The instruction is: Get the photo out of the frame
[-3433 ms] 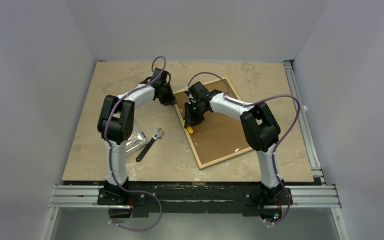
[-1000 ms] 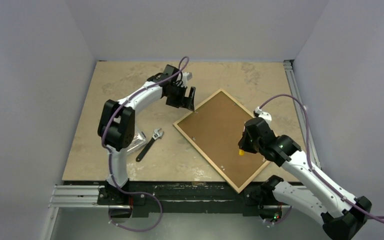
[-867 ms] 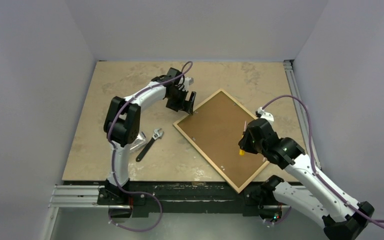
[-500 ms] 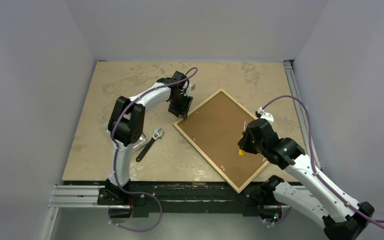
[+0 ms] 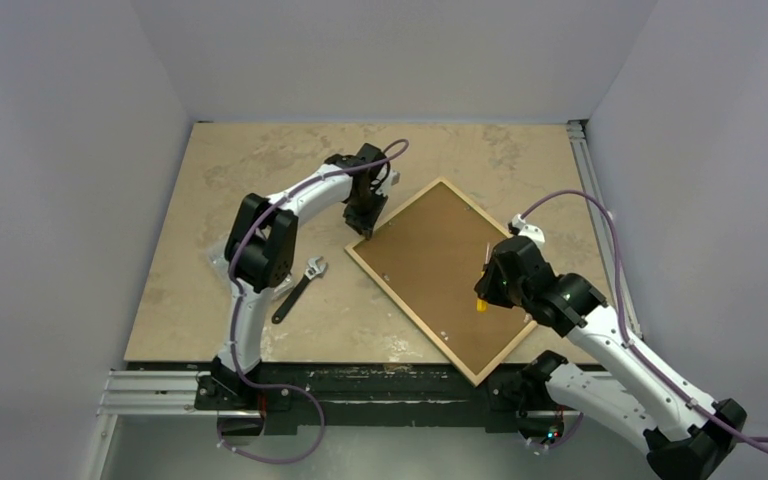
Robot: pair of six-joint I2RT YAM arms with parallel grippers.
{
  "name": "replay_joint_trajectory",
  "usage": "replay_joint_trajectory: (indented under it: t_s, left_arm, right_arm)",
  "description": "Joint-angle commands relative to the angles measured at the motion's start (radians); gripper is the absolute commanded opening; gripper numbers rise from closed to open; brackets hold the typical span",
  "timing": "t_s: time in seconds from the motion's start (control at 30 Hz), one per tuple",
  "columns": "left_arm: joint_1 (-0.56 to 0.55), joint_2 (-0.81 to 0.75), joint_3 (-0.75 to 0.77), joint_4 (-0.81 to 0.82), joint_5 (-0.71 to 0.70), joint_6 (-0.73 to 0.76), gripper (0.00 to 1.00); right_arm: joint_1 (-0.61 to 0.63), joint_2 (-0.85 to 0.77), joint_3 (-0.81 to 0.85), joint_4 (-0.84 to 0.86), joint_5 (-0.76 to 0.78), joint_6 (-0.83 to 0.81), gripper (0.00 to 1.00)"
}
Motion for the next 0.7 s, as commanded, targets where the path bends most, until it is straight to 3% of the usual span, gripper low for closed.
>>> replay_joint_trajectory:
  t_s: [0.0,0.37,0.53,0.67]
  left_arm:
    - [0.064,0.015,0.0,-0.046,-0.107,-0.04,0.03]
    - [0.129,-0.052,-0.042,-0.04,-0.083,-0.2,0.0]
    - [0.125,-0.152,-0.219,0.043,0.011,-0.462,0.0]
    - [0.118,-0.283,-0.478,0.249,0.132,-0.75,0.0]
  right_arm:
    - [-0.001,-0.029,0.008,0.022,-0.001,0.009,0.0]
    - [0.0,-0.01,0.006,0.023,0.013,0.016,0.0]
    - [-0.001,-0.001,-0.006,0.048,0.013,0.017,0.0]
    - [0.0,0.036,-0.01,0.076,-0.008,0.01,0.0]
